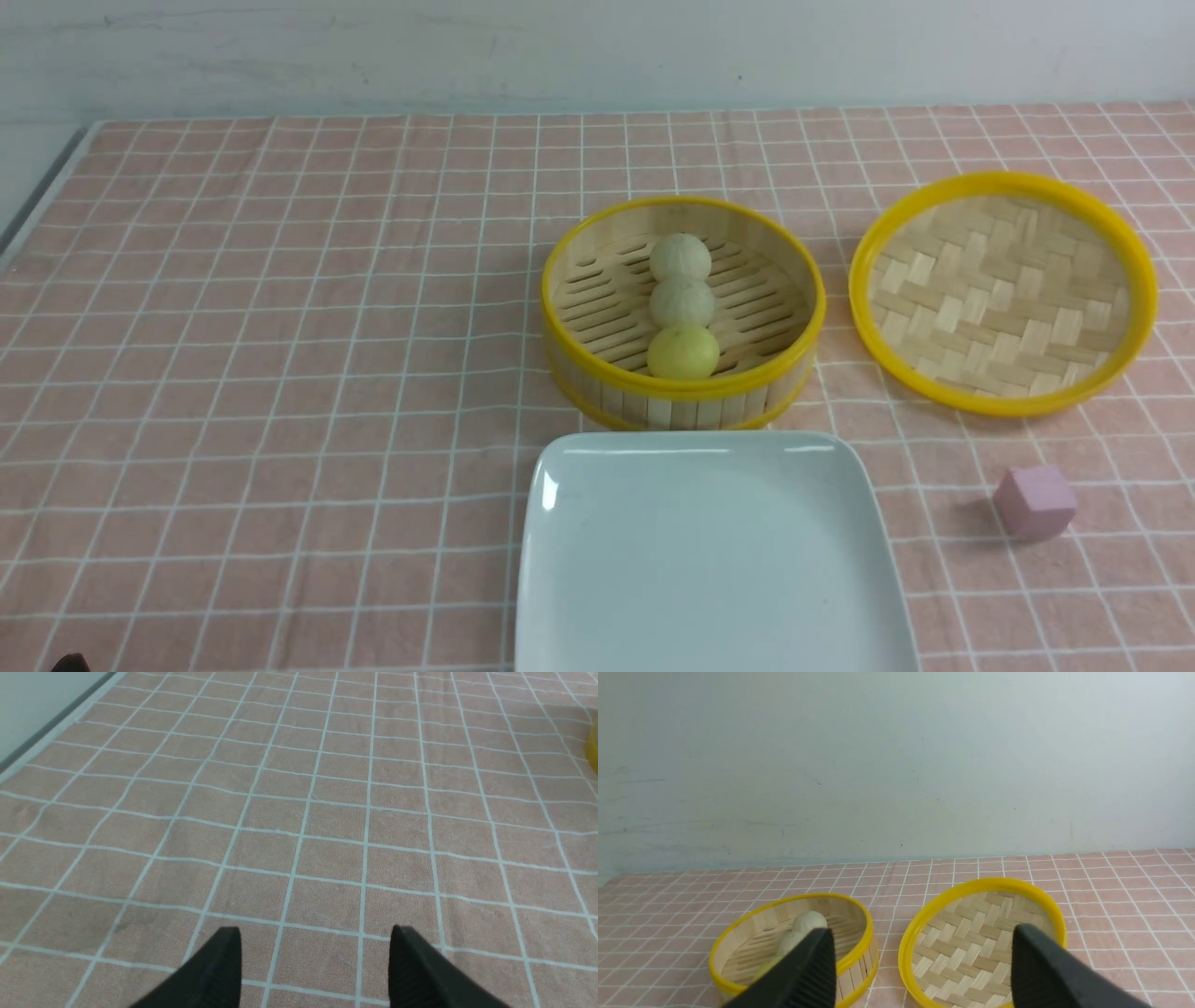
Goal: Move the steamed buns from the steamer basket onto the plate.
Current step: Use the right arm to grab the steamed stuffed bun that is closest to it
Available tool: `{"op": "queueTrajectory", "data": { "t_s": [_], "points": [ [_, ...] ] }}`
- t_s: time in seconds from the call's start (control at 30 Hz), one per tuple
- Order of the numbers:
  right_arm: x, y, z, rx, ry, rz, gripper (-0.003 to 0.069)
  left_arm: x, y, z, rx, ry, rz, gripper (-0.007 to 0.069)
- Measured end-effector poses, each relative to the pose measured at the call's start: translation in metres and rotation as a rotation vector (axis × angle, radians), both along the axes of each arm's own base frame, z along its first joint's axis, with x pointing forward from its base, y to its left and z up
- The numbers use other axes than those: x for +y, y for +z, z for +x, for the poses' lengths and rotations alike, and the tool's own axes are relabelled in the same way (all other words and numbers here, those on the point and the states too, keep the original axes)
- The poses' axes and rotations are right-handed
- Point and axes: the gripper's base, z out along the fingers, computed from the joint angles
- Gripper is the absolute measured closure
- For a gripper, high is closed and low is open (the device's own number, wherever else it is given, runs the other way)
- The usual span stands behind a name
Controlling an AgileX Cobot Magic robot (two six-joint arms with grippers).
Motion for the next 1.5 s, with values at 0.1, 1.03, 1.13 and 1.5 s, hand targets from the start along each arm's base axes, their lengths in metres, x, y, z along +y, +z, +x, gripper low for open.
{"op": "queueTrajectory", "data": {
  "t_s": [0.1,1.03,1.13,1.5],
  "points": [
    [0.000,0.000,0.000,0.001,0.001,0.001,0.0164,0.000,0.000,0.000,0.000,0.000,0.000,0.0186],
    [0.002,-0.013,-0.001,0.138,0.023,-0.024,0.0164,-0.005,0.030,0.004,-0.326,0.029,-0.544,0.0188],
    [0.002,-0.013,-0.002,0.155,0.026,-0.041,0.0165,-0.008,0.046,0.000,-0.286,0.009,-0.541,0.0200],
    [0.020,0.037,0.048,0.278,0.205,-0.198,0.0245,-0.026,0.123,-0.037,-0.242,-0.205,-0.367,0.0249]
  ]
}}
